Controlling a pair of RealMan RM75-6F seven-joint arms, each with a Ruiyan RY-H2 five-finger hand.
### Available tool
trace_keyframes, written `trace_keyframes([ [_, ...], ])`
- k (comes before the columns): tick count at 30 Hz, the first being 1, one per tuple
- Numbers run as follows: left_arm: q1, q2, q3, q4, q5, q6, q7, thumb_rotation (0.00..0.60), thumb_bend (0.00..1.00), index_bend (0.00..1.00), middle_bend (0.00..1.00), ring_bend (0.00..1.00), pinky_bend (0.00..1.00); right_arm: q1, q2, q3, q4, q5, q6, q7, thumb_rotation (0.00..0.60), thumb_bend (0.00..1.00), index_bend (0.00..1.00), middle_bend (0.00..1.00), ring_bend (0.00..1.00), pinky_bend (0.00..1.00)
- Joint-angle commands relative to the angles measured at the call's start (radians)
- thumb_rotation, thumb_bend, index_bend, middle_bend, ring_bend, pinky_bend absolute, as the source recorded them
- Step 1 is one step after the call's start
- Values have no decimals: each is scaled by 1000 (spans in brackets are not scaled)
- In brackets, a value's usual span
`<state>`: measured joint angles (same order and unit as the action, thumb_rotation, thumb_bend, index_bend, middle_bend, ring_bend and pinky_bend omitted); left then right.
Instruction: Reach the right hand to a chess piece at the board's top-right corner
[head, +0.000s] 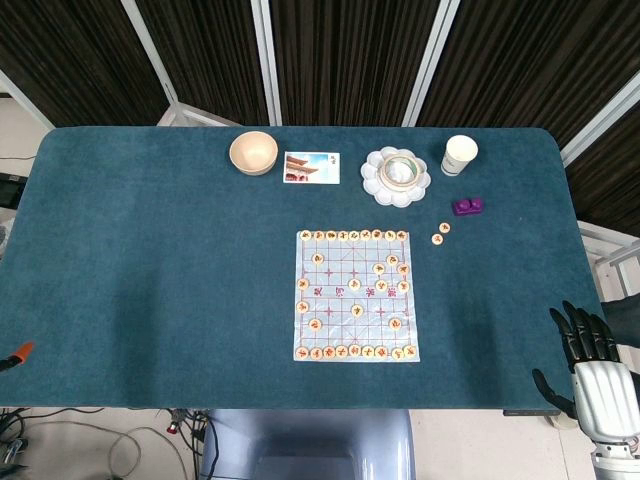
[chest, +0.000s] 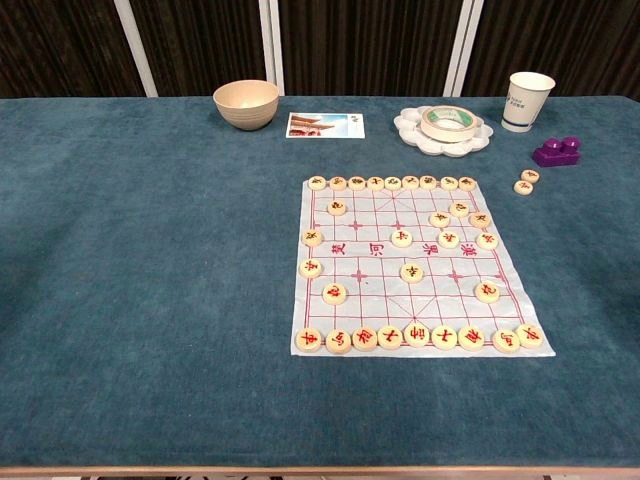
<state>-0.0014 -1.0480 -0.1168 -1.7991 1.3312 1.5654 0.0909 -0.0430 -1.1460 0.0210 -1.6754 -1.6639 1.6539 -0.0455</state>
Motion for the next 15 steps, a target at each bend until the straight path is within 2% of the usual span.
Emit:
trace_keyframes([
  [1,0,0,0,0,0,0,0,600,0,65,0,0,0,0,0,0,0,0,-1,-1,600,378,24,0,0,92],
  [15,0,-1,2,-1,7,2,2,600,0,65,0,0,0,0,1,6,-10,31,-14,-14,600,377,24,0,0,92],
])
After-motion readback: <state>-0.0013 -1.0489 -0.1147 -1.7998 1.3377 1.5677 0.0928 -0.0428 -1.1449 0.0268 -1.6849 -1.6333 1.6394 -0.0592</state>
